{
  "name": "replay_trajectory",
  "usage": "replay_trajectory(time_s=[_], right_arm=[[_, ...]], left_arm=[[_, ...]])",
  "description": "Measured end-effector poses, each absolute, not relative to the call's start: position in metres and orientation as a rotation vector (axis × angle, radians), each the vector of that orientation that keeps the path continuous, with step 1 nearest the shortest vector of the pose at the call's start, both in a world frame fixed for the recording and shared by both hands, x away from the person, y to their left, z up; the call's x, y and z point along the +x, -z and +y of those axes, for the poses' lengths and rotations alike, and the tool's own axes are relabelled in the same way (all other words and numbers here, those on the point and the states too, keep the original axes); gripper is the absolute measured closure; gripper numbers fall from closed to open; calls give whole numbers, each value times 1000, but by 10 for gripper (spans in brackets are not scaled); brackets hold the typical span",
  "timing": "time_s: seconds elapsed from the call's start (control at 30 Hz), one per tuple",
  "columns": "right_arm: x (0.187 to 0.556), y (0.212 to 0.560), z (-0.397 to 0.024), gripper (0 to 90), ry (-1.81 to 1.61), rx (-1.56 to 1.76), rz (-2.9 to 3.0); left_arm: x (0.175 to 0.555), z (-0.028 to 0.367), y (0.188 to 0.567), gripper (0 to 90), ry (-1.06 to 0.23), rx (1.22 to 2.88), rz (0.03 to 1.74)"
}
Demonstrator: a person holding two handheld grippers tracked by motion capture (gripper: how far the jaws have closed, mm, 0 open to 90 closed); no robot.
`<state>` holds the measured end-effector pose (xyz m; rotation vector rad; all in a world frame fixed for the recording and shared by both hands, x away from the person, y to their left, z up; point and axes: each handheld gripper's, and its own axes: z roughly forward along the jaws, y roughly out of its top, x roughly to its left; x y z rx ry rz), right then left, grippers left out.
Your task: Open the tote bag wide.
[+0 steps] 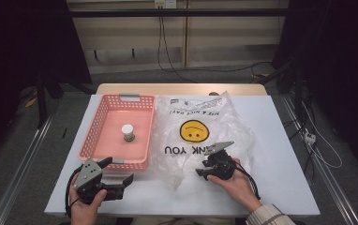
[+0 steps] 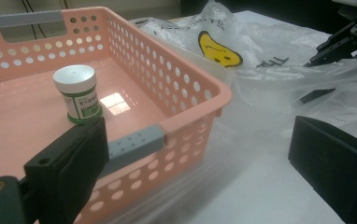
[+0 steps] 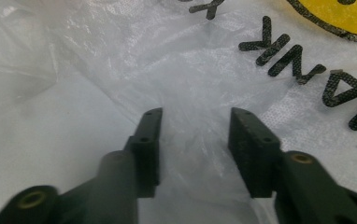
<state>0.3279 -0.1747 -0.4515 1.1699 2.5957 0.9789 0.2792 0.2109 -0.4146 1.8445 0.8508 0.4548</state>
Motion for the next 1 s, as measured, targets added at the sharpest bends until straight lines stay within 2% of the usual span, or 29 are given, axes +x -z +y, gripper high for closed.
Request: replay_trajectory(time_s=[0.13,0.3,0.37,0.47,0.5,0.53,0.6,0.73,0.8,0.83,0.87,0.9,0.93,0.97,1.0], right_arm=[[328,445,-176,658,-1022,1161,2593],[327,434,-179,792,-1060,1137,2553],[329,435,-179,804,-1042,1144,2540],[330,438,-176,682,-998,1109,2561],[330,438,-176,682,-998,1109,2561],[330,441,-174,587,-970,1096,2576],[330,445,-171,463,-917,1102,2575],[332,451,-168,417,-836,1112,2565],[336,452,-170,498,-858,1120,2574],[336,452,-170,498,-858,1120,2574],[336,452,-170,539,-866,1131,2573],[338,452,-171,649,-876,1142,2568],[338,452,-171,649,-876,1142,2568],[341,452,-173,739,-881,1172,2559],[342,452,-174,777,-883,1195,2554]], left_arm=[[279,212,414,48,-457,1841,855],[279,211,415,48,-456,1844,855],[279,211,415,48,-455,1845,855],[279,211,415,48,-455,1844,856],[279,211,415,48,-455,1844,857],[280,212,415,48,-455,1843,857],[280,212,415,48,-454,1844,857],[280,211,415,48,-453,1846,854],[280,211,415,48,-455,1846,855],[280,211,415,48,-454,1845,856],[280,211,415,48,-455,1846,858],[280,211,415,48,-455,1848,856],[280,211,415,48,-455,1848,856],[280,211,415,48,-455,1849,855],[280,211,415,48,-455,1850,853]])
